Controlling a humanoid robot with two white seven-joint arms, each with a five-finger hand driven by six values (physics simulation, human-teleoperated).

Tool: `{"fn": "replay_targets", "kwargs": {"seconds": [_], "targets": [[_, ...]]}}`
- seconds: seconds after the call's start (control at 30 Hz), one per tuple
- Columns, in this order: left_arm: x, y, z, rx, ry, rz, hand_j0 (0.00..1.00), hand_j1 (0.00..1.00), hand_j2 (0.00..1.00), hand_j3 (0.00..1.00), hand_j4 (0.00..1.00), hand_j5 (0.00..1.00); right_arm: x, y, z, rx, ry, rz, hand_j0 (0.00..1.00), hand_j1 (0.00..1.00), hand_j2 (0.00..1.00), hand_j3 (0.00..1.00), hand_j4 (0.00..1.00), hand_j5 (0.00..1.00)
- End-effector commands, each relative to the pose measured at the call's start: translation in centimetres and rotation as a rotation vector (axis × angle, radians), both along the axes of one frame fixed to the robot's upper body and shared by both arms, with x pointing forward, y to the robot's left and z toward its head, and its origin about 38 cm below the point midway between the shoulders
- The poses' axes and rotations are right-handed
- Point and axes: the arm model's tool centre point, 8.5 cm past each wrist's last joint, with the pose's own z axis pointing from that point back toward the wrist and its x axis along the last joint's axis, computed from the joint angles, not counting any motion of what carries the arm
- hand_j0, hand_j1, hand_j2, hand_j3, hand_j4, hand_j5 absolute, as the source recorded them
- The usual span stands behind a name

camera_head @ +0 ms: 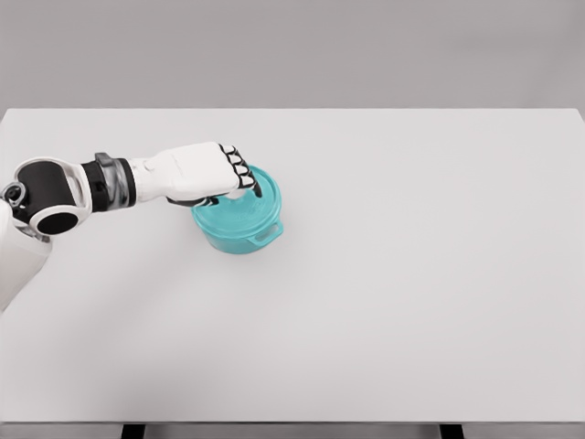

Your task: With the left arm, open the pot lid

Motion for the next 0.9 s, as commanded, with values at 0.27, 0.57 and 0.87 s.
{"fn": "replay_targets", "kwargs": {"seconds": [0.27, 0.57, 0.87], "targets": [[0.59, -0.27, -0.22, -0.002, 0.014, 0.005, 0.68, 0.68, 0.68, 0.68, 0.68, 0.68, 0.0, 0.0, 0.0, 0.0, 0.0, 0.0, 1.0, 1.0, 1.0, 1.0, 1.0, 1.0], [0.48, -0.48, -0.49, 0.004, 0.02, -0.002, 0.68, 0.68, 0.68, 0.68, 0.68, 0.68, 0.01, 0.0, 0.0, 0.0, -0.001, -0.002, 1.0, 1.0, 1.0, 1.0, 1.0, 1.0], [0.5, -0.45, -0.45, -0.002, 0.023, -0.002, 0.59, 0.59, 0.59, 0.59, 0.59, 0.59, 0.01, 0.0, 0.0, 0.0, -0.001, -0.002, 1.0, 1.0, 1.0, 1.0, 1.0, 1.0]]}}
